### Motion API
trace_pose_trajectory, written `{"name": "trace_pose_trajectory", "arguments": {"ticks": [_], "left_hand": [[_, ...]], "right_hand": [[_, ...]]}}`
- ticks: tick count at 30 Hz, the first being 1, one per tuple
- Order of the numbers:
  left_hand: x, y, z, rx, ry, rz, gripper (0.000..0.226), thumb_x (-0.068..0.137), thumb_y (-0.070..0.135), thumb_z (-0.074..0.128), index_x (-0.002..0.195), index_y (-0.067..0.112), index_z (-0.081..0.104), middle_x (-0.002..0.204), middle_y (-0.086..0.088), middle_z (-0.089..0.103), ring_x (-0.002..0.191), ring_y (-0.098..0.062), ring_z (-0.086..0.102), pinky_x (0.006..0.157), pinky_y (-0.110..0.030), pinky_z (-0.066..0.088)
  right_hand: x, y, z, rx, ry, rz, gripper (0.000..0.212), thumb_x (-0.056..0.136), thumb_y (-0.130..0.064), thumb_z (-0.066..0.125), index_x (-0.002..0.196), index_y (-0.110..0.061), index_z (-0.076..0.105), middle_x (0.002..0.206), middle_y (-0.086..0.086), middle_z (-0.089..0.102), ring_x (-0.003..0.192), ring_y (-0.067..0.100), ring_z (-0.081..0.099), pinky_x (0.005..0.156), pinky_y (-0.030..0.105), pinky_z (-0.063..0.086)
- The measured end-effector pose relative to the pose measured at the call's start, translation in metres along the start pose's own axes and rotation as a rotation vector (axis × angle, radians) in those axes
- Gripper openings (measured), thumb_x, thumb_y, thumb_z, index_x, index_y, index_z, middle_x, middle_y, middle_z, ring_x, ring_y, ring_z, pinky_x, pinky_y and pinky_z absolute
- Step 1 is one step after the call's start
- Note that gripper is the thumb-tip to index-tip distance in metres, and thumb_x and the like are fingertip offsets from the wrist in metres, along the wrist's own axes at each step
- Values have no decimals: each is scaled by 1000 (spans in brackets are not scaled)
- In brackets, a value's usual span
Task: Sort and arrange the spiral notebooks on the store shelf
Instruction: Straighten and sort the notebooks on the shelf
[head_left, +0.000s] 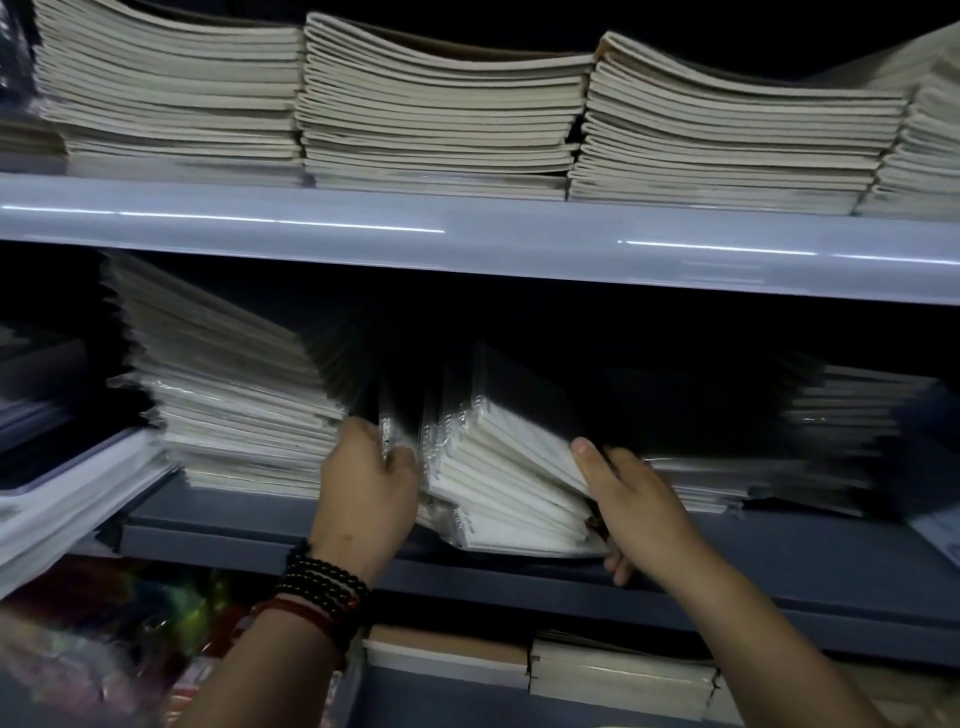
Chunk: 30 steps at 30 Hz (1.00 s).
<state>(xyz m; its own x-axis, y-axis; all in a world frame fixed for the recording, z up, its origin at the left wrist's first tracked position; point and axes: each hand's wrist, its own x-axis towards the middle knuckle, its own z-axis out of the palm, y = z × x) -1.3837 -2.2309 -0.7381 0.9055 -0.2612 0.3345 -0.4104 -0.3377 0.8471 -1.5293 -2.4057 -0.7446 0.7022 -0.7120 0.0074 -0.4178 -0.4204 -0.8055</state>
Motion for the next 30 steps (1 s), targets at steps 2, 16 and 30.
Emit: {"name": "trace_pose_trajectory", "arguments": {"ticks": [2,16,30], "left_hand": [[-7,3,-4,35,4,30,5,97,5,52,97,0,50,74,-6,55,59,-11,48,46,-8,39],[-9,18,-42,110,264,360,13,97,7,54,110,7,52,66,-5,55,53,-15,47,46,-25,26],[-16,0,-90,-603,322,-42,9,95,12,59,103,11,63,80,6,67,74,-9,61,65,-27,51]], "right_hand": [[-2,1,1,-9,19,-11,67,94,-70,33,142,-25,46,95,-1,59,48,23,64,42,29,53],[-3,1,5,-129,33,-52,67,91,-75,32,143,-33,38,96,2,64,69,29,67,57,38,59],[-18,-38,25,225,188,-352,23,94,-50,58,93,-32,71,82,-6,69,72,3,63,65,23,49]]}}
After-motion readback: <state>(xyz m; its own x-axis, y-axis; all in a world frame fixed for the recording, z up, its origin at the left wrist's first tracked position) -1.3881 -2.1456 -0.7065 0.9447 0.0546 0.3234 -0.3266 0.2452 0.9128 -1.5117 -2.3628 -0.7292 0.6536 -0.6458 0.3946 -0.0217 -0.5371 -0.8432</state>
